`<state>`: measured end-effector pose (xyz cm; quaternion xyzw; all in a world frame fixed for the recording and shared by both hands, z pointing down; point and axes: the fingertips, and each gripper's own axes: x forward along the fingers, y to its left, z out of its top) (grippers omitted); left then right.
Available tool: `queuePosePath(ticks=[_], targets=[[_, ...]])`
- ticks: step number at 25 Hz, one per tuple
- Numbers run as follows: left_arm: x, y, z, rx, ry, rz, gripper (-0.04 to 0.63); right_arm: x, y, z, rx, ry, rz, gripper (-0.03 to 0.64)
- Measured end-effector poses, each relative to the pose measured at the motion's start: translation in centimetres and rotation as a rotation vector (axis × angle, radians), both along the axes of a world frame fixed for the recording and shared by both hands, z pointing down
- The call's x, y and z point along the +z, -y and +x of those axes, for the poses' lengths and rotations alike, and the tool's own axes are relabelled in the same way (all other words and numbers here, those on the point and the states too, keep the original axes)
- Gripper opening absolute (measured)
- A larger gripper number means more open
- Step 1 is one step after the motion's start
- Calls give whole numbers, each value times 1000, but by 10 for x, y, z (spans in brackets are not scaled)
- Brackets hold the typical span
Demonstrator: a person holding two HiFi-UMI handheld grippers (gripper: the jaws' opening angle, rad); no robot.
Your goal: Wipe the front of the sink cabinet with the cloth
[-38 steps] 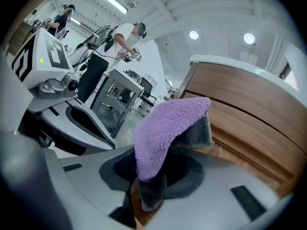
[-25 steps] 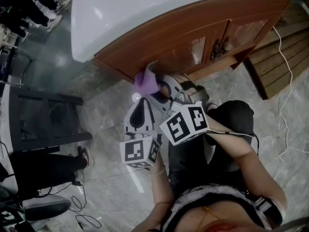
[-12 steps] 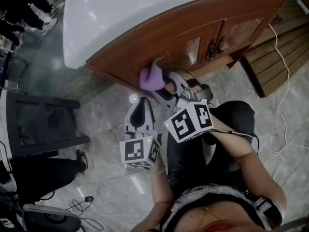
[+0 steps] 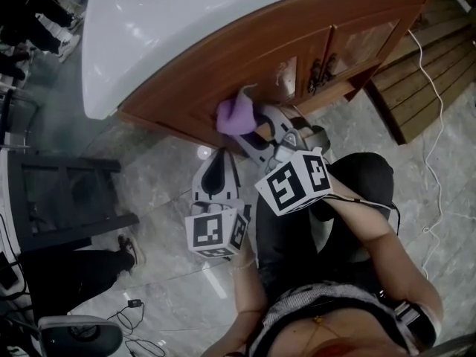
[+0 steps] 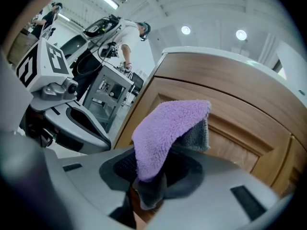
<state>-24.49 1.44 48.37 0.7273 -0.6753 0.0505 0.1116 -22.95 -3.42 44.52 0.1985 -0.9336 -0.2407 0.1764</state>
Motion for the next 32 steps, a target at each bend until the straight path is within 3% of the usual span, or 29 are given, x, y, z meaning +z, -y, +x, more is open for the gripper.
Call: queuePosePath(ticks=[19, 32], targets=[[10, 22, 29, 87, -22, -9, 0, 3, 40, 59, 146, -8, -17, 164], [16, 31, 45, 137, -46, -10, 0, 7, 71, 108, 300, -53, -8, 164]])
